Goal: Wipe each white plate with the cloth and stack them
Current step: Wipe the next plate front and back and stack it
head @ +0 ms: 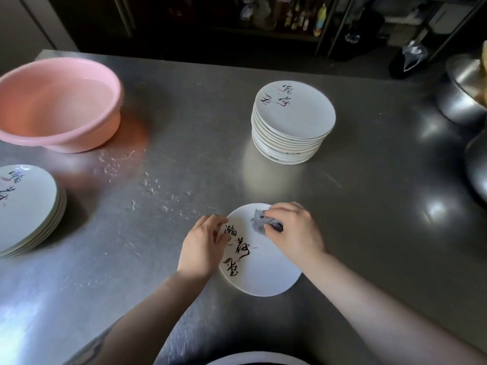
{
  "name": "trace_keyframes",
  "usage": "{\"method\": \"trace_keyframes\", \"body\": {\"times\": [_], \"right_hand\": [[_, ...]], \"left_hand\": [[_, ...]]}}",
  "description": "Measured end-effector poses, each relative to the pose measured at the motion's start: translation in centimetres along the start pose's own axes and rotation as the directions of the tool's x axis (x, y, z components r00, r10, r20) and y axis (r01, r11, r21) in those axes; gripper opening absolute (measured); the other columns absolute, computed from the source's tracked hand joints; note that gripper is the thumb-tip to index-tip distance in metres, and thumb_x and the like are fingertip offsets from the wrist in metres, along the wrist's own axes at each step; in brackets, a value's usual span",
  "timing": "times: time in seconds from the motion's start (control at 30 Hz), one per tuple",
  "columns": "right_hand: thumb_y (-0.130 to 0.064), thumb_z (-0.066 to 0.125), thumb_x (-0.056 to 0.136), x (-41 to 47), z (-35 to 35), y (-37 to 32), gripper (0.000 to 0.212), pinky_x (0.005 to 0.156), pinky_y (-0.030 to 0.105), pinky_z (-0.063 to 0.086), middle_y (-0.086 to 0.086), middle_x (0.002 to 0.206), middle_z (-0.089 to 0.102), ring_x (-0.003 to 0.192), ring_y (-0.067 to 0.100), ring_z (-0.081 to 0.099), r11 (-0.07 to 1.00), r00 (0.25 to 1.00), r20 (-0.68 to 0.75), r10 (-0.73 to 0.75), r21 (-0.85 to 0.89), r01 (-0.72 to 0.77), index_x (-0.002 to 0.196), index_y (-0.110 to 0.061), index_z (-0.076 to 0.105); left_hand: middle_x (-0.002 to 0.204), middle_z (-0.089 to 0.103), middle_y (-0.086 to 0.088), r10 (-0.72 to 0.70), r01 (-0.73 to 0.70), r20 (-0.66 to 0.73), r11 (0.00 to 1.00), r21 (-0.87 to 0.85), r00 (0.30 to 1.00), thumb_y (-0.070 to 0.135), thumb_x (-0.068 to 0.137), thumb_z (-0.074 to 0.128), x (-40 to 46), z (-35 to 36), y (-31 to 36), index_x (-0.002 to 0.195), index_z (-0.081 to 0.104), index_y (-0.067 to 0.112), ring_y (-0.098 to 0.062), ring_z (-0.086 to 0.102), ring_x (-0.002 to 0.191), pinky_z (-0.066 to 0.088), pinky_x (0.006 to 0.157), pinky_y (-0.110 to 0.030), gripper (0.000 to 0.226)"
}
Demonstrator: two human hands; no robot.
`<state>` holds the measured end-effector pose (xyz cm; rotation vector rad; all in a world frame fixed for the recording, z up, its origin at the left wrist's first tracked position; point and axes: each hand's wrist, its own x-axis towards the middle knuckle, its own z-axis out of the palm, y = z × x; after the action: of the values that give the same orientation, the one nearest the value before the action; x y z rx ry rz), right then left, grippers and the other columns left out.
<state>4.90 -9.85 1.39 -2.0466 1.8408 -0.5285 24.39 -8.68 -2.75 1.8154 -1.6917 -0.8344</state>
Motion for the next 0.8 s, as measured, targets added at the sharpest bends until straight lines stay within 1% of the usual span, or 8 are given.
{"method": "trace_keyframes", "body": {"times": [0.1, 0.23, 0.3, 0.4, 0.47, 0.53, 0.67, 0.8], "right_hand": [[-0.014, 0.072, 0.075, -1.6, 0.9, 0.0, 0.023, 0.072, 0.031, 0.052, -0.008, 0.105, 0.067, 0.102, 0.019, 0.058, 0.992, 0.995, 0.016, 0.102, -0.071, -0.101, 0.098, -0.019, 0.075], [-0.026, 0.066, 0.085, -1.5, 2.6, -0.9, 0.029, 0.085, 0.029, 0.044, -0.009, 0.121, 0.062, 0.115, 0.018, 0.053, 0.990, 0.994, 0.009, 0.113, -0.088, -0.112, 0.114, -0.023, 0.068], [-0.026, 0.062, 0.087, -1.4, 2.9, -2.0, 0.028, 0.088, 0.027, 0.043, -0.012, 0.123, 0.060, 0.116, 0.016, 0.050, 0.996, 0.997, 0.077, 0.017, -0.084, -0.010, 0.114, -0.027, 0.067], [-0.018, 0.070, 0.073, -4.4, 2.5, -3.1, 0.017, 0.067, 0.026, 0.053, -0.011, 0.105, 0.065, 0.099, 0.019, 0.059, 0.982, 0.970, 0.159, -0.182, -0.012, 0.186, 0.089, -0.023, 0.071], [-0.014, 0.075, 0.066, -6.5, 1.9, -1.9, 0.019, 0.064, 0.024, 0.053, -0.012, 0.099, 0.067, 0.092, 0.017, 0.061, 0.964, 0.945, 0.194, -0.265, 0.034, 0.263, 0.083, -0.022, 0.073], [-0.007, 0.079, 0.063, -6.1, 1.2, -0.2, 0.022, 0.070, 0.023, 0.053, -0.010, 0.096, 0.070, 0.087, 0.019, 0.064, 0.969, 0.959, 0.140, -0.246, 0.005, 0.248, 0.081, -0.020, 0.076], [-0.004, 0.076, 0.071, -2.5, 1.8, -0.5, 0.018, 0.075, 0.027, 0.052, -0.004, 0.097, 0.072, 0.092, 0.026, 0.064, 0.998, 0.999, 0.005, -0.043, -0.053, 0.043, 0.086, -0.015, 0.077], [-0.008, 0.080, 0.065, -3.6, 2.7, -1.5, 0.021, 0.058, 0.028, 0.054, -0.008, 0.094, 0.071, 0.085, 0.025, 0.065, 0.974, 0.970, 0.098, -0.224, -0.017, 0.227, 0.082, -0.020, 0.076]], "left_hand": [[0.077, 0.066, 0.011, -0.080, 0.080, -0.004, 0.995, -0.053, 0.997, 0.007, 0.082, 0.069, 0.3, 0.0, 0.2, 0.087, 0.067, 0.021, -0.005, 0.061, 0.069, 0.051, 0.070, -0.026, 0.014], [0.069, 0.064, 0.018, -0.155, 0.152, -0.009, 0.980, -0.126, 0.988, 0.006, 0.081, 0.069, 0.4, -0.1, 0.6, 0.098, 0.067, 0.025, 0.009, 0.059, 0.067, 0.041, 0.059, -0.005, 0.025], [0.070, 0.063, 0.018, -0.155, 0.153, -0.006, 0.982, -0.113, 0.988, 0.006, 0.082, 0.068, 0.5, -0.1, 0.8, 0.101, 0.071, 0.024, 0.003, 0.062, 0.067, 0.043, 0.061, -0.009, 0.026], [0.072, 0.067, 0.012, -0.130, 0.129, 0.002, 0.988, -0.080, 0.992, 0.005, 0.082, 0.067, 0.5, -0.3, 1.0, 0.097, 0.075, 0.022, -0.011, 0.064, 0.069, 0.048, 0.067, -0.021, 0.023], [0.074, 0.071, 0.008, -0.132, 0.132, 0.010, 0.988, -0.082, 0.991, 0.004, 0.082, 0.066, 0.5, -0.4, 1.0, 0.094, 0.077, 0.023, -0.011, 0.066, 0.070, 0.051, 0.068, -0.023, 0.024], [0.074, 0.073, 0.006, -0.127, 0.128, 0.016, 0.989, -0.080, 0.992, 0.003, 0.081, 0.065, 0.6, -0.4, 1.0, 0.091, 0.077, 0.023, -0.009, 0.066, 0.069, 0.051, 0.067, -0.022, 0.026], [0.067, 0.068, 0.010, -0.119, 0.121, 0.025, 0.991, -0.062, 0.993, 0.001, 0.079, 0.065, 0.7, -0.6, 1.3, 0.086, 0.077, 0.021, 0.004, 0.060, 0.061, 0.041, 0.056, -0.007, 0.025], [0.070, 0.069, 0.010, -0.133, 0.135, 0.057, 0.990, -0.030, 0.989, 0.002, 0.080, 0.067, 1.0, -1.1, 1.3, 0.091, 0.077, 0.021, -0.009, 0.065, 0.066, 0.049, 0.065, -0.019, 0.023]]}}
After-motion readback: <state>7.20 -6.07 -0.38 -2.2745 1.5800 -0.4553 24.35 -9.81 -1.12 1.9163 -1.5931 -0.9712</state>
